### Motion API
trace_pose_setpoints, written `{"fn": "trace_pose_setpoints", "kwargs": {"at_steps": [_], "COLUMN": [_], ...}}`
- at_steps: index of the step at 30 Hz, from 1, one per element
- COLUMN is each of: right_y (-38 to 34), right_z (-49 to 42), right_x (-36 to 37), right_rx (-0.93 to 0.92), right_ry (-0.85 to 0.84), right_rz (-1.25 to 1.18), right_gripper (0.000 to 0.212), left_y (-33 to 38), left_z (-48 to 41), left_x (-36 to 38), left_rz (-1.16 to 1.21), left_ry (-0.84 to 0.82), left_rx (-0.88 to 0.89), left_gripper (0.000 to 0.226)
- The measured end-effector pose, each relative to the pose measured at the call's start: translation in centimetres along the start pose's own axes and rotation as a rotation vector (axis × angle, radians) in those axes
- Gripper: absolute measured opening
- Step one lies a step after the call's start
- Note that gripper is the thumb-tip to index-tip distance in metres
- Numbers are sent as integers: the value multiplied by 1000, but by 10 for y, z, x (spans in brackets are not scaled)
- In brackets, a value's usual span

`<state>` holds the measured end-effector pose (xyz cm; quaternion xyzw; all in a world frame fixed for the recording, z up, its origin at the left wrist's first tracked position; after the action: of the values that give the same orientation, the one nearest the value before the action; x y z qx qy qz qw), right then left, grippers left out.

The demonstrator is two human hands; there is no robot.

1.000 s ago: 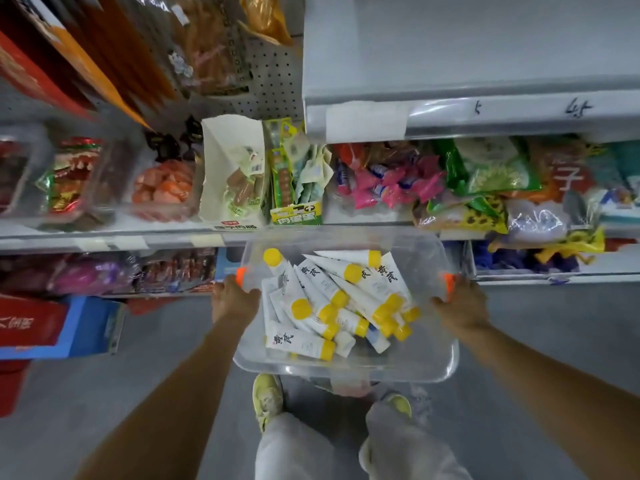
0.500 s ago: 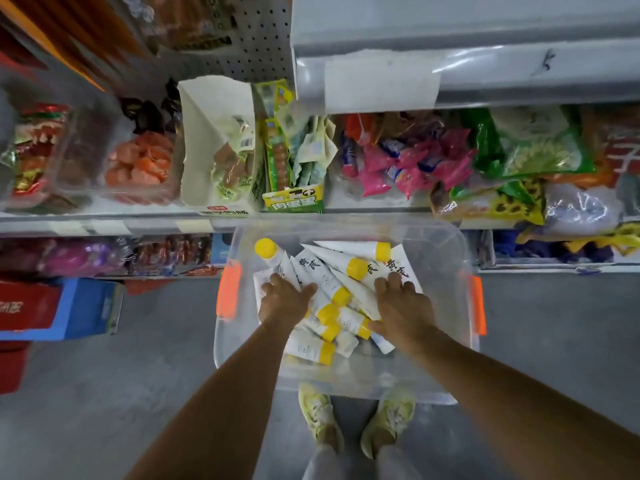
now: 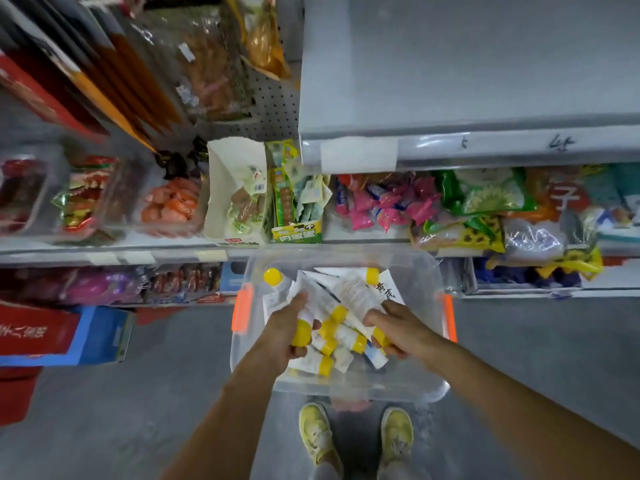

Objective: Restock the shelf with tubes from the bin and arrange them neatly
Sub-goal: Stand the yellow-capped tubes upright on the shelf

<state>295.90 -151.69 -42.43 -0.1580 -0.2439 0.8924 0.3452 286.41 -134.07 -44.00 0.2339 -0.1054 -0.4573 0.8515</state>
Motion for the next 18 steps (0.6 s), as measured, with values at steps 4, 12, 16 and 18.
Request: {"fn": "trace_pose_setpoints", "kwargs": {"at_steps": [4,12,16,18], "right_y": [-25,-88,-127,-149], "right_z": [42,114,156,173], "right_x": [1,-28,-46,-53], "right_rx": [-32,-339,-505,-559], "right_ry": [-101,-147,-73,-43], "right_rz": [-181,-253,-117,-68], "right_gripper": [16,45,39,27], "left_y": [26,75,108,125], "left_z": [57,149,194,214], "left_x": [13,27,37,40], "left_rz": [141,163,42,18], "left_ry": [12,0,-62,-60], "left_rx": [138,415,591,659], "left_gripper": [47,33,30,31]}}
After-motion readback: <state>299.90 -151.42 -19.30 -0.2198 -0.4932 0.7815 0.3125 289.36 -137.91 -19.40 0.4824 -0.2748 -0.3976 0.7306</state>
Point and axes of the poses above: each hand's wrist, its own z-axis away from the middle knuckle, its own x-axis out of the palm, y = z × x, the point moved 10 cm from there along -z, towards the middle knuckle, and after that the axes turned 1 degree about x, right-handed, at the moved point
